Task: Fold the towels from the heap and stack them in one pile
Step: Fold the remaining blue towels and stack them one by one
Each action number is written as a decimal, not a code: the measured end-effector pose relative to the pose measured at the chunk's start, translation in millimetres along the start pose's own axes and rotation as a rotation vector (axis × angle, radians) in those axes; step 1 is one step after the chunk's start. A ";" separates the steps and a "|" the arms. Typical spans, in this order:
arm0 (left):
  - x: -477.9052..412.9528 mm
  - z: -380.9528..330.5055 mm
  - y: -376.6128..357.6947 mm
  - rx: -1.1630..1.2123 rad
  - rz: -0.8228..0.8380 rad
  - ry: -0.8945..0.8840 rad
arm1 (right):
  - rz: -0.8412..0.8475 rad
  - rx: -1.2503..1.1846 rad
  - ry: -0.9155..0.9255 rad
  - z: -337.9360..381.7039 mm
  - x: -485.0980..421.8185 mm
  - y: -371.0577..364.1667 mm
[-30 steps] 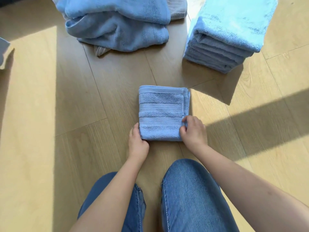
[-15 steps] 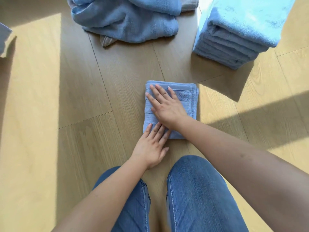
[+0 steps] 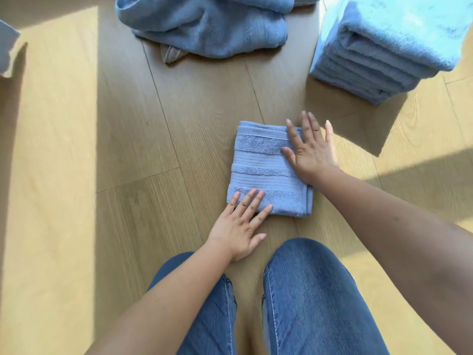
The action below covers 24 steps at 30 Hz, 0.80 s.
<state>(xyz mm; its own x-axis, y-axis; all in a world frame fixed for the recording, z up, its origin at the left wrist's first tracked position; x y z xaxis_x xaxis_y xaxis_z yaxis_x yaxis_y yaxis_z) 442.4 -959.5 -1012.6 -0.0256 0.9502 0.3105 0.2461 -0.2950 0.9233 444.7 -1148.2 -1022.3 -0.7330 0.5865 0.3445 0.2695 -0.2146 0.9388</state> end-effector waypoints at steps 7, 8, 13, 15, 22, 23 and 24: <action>-4.2 7.1 17.9 -0.051 -0.063 0.012 | -0.112 -0.138 -0.167 -8.8 20.1 10.5; -5.1 13.3 22.0 -0.029 -0.077 0.076 | -0.156 -0.147 -0.114 0.0 26.6 14.0; -14.9 46.2 26.7 0.019 -0.033 0.347 | -0.178 -0.103 0.145 31.5 66.4 -6.2; -21.6 53.5 22.0 0.063 0.038 0.412 | -0.097 -0.112 0.086 20.7 77.1 -19.0; -21.8 60.5 14.4 0.286 0.079 0.660 | 0.141 -0.130 -0.089 -11.0 101.2 -39.8; -21.5 59.1 15.3 0.320 0.062 0.676 | 0.152 -0.149 -0.099 -10.3 101.2 -38.4; -21.6 57.9 17.0 0.369 0.034 0.692 | 0.148 -0.182 -0.113 -8.9 100.6 -35.1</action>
<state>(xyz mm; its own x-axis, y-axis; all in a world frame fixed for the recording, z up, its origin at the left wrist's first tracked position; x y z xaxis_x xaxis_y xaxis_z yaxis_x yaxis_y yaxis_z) 503.2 -979.3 -1016.8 -0.5800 0.6274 0.5197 0.5607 -0.1554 0.8133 355.9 -1088.6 -1020.6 -0.6169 0.6199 0.4850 0.2440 -0.4353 0.8666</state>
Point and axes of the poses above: each hand's wrist, its own x-axis away from the middle knuckle, its own y-axis out of the back of the hand, z = x × y, the point moved 9 cm from there along -x, towards the middle knuckle, and after that the axes turned 11 degrees about -z, right-handed, at the moved point
